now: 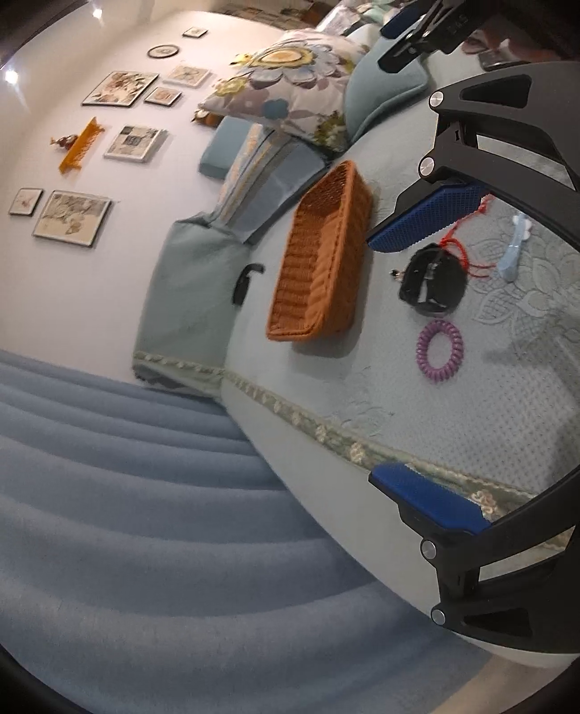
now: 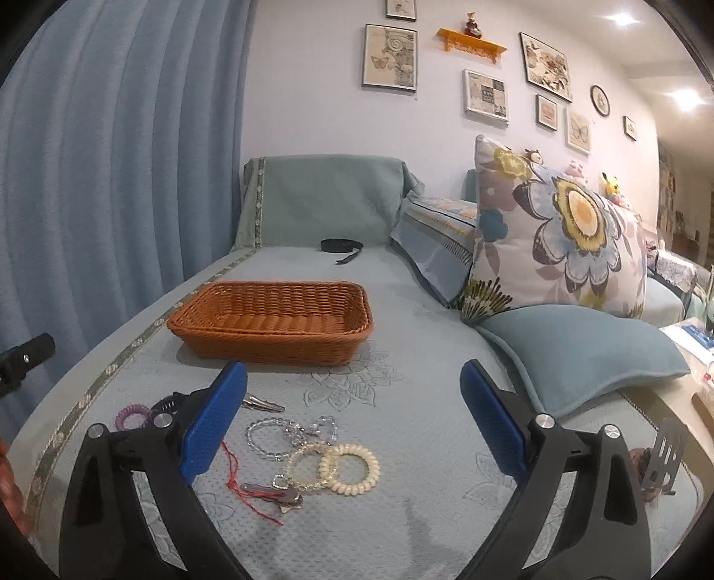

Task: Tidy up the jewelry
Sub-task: 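Grasp the cream coil bracelet with the right tool while the left tool grasps the purple coil hair tie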

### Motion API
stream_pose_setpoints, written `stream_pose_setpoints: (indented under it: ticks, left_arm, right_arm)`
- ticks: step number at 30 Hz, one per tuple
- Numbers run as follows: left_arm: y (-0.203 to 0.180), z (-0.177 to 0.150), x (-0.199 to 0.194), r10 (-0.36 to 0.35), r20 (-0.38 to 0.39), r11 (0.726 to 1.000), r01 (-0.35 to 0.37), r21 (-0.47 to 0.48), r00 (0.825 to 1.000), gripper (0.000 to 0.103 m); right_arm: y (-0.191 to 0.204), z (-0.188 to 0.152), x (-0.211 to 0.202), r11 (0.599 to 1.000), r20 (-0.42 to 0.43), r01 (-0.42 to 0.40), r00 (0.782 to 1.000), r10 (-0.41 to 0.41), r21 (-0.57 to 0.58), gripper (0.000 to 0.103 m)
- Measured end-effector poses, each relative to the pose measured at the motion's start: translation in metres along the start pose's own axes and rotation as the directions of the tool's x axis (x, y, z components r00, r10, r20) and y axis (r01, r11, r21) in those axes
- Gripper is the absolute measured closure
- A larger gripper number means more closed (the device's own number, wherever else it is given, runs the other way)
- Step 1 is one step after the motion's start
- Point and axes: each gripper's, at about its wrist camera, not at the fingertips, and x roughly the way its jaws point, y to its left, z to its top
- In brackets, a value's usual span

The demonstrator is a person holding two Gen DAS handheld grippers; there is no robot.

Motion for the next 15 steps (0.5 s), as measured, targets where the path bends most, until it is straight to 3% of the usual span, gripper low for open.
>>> stream_pose_setpoints:
  ticks: [3,6,8,15]
  left_arm:
    - [-0.004,-0.007,0.013,-0.071,-0.108,0.997,0.072,0.005,0.992,0.011]
    - [-0.011,-0.016,0.023,-0.122,-0.169,0.992,0.124,0.002,0.978,0.012]
    - [-0.010,-0.018,0.031,-0.122,-0.182,0.992,0.126,0.012,0.976,0.012]
    - [0.012,-0.026,0.055,-0.071,-0.251,0.997,0.066,-0.028,0.965,0.016]
  right_arm:
    - [-0.003,-0.008,0.005,0.999,-0.036,-0.021,0.999,0.020,-0.030,0.022]
    - [-0.012,-0.020,0.017,0.999,-0.099,-0.029,0.995,0.026,-0.037,0.033]
    - [-0.020,-0.028,0.027,0.999,-0.144,-0.040,0.989,0.035,-0.031,0.044]
    - [-0.046,-0.051,0.063,0.995,-0.276,-0.091,0.956,0.096,0.033,0.064]
